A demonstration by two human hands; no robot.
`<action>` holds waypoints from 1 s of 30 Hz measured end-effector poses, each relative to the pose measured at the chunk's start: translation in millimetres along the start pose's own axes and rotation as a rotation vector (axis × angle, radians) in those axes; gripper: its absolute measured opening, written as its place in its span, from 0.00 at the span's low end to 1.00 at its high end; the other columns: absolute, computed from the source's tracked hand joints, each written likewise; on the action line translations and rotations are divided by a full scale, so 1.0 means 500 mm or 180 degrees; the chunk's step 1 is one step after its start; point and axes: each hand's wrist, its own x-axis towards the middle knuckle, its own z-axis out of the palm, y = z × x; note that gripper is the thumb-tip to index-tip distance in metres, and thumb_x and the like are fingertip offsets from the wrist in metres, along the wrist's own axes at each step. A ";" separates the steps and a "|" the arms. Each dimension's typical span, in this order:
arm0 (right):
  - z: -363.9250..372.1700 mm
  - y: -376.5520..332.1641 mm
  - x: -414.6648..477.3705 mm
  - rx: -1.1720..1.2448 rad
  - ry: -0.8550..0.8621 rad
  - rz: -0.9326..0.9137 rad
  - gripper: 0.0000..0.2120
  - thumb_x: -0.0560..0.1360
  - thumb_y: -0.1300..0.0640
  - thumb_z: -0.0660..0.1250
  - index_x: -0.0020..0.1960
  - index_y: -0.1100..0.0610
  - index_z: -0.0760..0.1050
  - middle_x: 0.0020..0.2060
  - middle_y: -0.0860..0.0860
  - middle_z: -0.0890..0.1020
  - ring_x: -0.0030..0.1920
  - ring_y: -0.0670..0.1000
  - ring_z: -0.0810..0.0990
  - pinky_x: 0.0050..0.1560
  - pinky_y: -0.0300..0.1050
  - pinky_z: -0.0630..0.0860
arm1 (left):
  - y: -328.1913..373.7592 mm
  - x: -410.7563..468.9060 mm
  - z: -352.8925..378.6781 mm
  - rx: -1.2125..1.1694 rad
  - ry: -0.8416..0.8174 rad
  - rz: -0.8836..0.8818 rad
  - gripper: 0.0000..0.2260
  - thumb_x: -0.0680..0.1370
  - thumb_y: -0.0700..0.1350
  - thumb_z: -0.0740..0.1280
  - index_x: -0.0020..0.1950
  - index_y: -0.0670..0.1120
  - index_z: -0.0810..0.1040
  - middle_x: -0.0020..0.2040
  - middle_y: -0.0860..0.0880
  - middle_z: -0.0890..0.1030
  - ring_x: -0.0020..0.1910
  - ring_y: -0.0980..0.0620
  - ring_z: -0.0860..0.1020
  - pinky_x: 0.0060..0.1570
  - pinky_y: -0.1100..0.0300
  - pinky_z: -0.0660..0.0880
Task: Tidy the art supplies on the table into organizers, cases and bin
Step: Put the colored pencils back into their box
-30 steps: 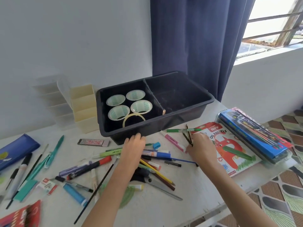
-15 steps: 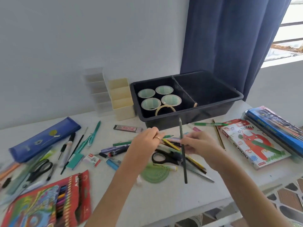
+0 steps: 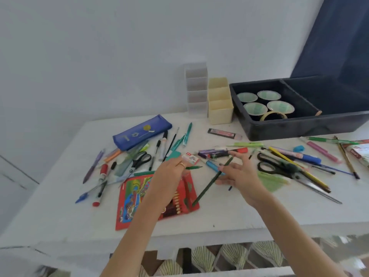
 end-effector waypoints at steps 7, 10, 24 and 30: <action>0.062 0.051 -0.009 0.0182 0.0807 -0.0161 0.18 0.77 0.69 0.60 0.64 0.54 0.66 0.43 0.61 0.80 0.29 0.56 0.81 0.34 0.50 0.82 | -0.055 -0.085 -0.023 -0.0097 -0.0027 -0.0184 0.08 0.73 0.38 0.69 0.52 0.40 0.82 0.44 0.44 0.82 0.43 0.45 0.81 0.43 0.51 0.79; 0.053 0.061 -0.013 0.0181 0.1346 -0.0528 0.19 0.78 0.67 0.60 0.65 0.53 0.64 0.46 0.62 0.80 0.31 0.53 0.82 0.31 0.43 0.81 | -0.070 -0.111 -0.029 -0.0161 -0.0197 -0.0552 0.12 0.79 0.41 0.63 0.62 0.41 0.77 0.57 0.46 0.79 0.56 0.47 0.77 0.57 0.55 0.72; 0.084 0.136 -0.087 -0.1054 0.0456 -0.0770 0.10 0.65 0.61 0.77 0.44 0.56 0.80 0.38 0.51 0.84 0.38 0.46 0.82 0.37 0.31 0.76 | -0.095 -0.149 -0.017 -0.0014 -0.0746 -0.0915 0.19 0.77 0.41 0.64 0.68 0.48 0.69 0.59 0.50 0.77 0.58 0.55 0.76 0.53 0.60 0.76; 0.092 0.162 -0.065 -0.3076 0.0460 -0.1796 0.06 0.62 0.53 0.79 0.38 0.51 0.84 0.35 0.43 0.78 0.42 0.46 0.70 0.43 0.30 0.63 | -0.094 -0.146 -0.005 0.0209 -0.0675 -0.0838 0.17 0.78 0.45 0.64 0.67 0.48 0.69 0.59 0.51 0.77 0.57 0.54 0.74 0.53 0.62 0.73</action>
